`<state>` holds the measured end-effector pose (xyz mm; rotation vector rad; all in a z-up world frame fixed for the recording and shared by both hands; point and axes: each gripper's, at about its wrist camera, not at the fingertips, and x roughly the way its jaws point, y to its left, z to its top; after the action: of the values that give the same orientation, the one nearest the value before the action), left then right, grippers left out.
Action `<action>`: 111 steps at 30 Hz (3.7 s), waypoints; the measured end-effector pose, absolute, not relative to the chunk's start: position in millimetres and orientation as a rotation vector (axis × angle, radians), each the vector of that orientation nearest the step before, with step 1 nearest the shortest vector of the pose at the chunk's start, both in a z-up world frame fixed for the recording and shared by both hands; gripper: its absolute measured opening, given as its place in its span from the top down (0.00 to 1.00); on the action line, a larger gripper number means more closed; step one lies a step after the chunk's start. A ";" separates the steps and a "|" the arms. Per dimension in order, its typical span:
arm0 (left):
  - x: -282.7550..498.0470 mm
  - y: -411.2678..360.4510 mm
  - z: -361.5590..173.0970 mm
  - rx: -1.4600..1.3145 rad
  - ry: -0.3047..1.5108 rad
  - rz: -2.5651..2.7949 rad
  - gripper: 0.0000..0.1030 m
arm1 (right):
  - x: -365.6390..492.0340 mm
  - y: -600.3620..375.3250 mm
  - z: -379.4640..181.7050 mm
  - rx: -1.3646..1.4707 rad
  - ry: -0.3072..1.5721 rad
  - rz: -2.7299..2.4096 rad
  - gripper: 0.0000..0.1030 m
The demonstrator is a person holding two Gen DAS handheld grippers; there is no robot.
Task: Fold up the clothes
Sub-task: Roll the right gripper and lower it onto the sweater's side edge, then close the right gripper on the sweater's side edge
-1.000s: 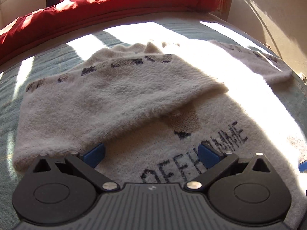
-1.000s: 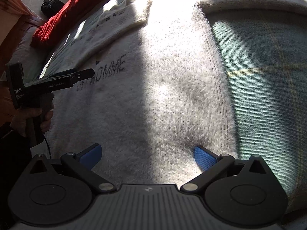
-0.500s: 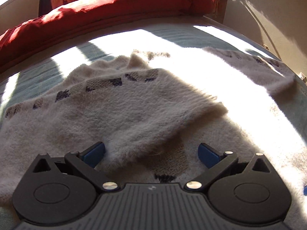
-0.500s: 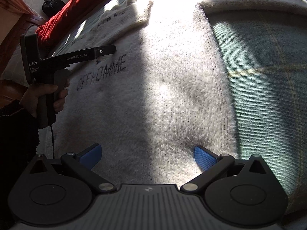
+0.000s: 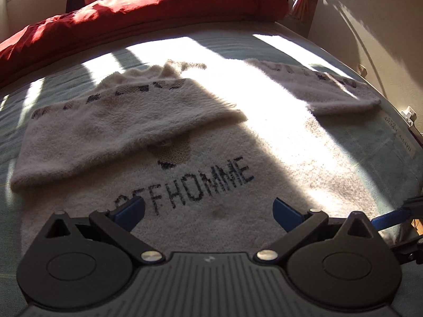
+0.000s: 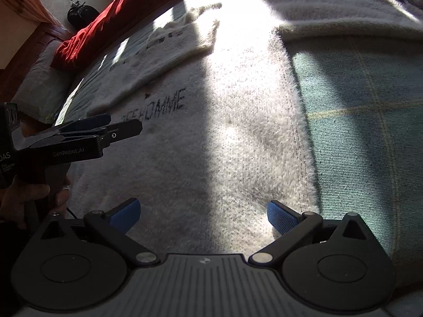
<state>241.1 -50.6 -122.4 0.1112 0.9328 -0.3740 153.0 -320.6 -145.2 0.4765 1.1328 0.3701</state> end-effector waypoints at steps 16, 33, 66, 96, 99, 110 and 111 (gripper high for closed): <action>223.3 -77.0 -128.8 0.144 0.981 -0.355 0.01 | 312.7 -419.9 -127.4 0.560 0.893 0.285 0.00; 243.0 -67.1 -141.8 0.128 0.992 -0.325 0.01 | 452.5 -408.1 -177.6 0.384 0.862 0.174 0.00; 219.6 -118.2 -121.3 0.187 0.939 -0.420 0.01 | 238.2 -615.4 -183.3 0.998 0.699 -0.065 0.24; 232.1 -134.9 -139.5 0.213 1.020 -0.418 0.01 | 286.4 -648.2 -241.2 1.200 0.598 -0.076 0.39; 233.1 -136.0 -140.4 0.215 1.024 -0.417 0.01 | 294.0 -647.4 -243.0 1.181 0.602 -0.072 0.41; 230.3 -134.6 -135.4 0.217 1.021 -0.413 0.01 | 313.9 -654.1 -250.5 1.145 0.640 -0.168 0.93; 229.3 -135.2 -134.5 0.223 1.019 -0.413 0.01 | 312.2 -654.9 -251.9 1.159 0.634 -0.166 0.93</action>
<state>229.3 -135.2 -134.5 0.2227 1.0194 -0.4127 312.2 -654.9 -251.9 1.1591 0.6338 -0.1656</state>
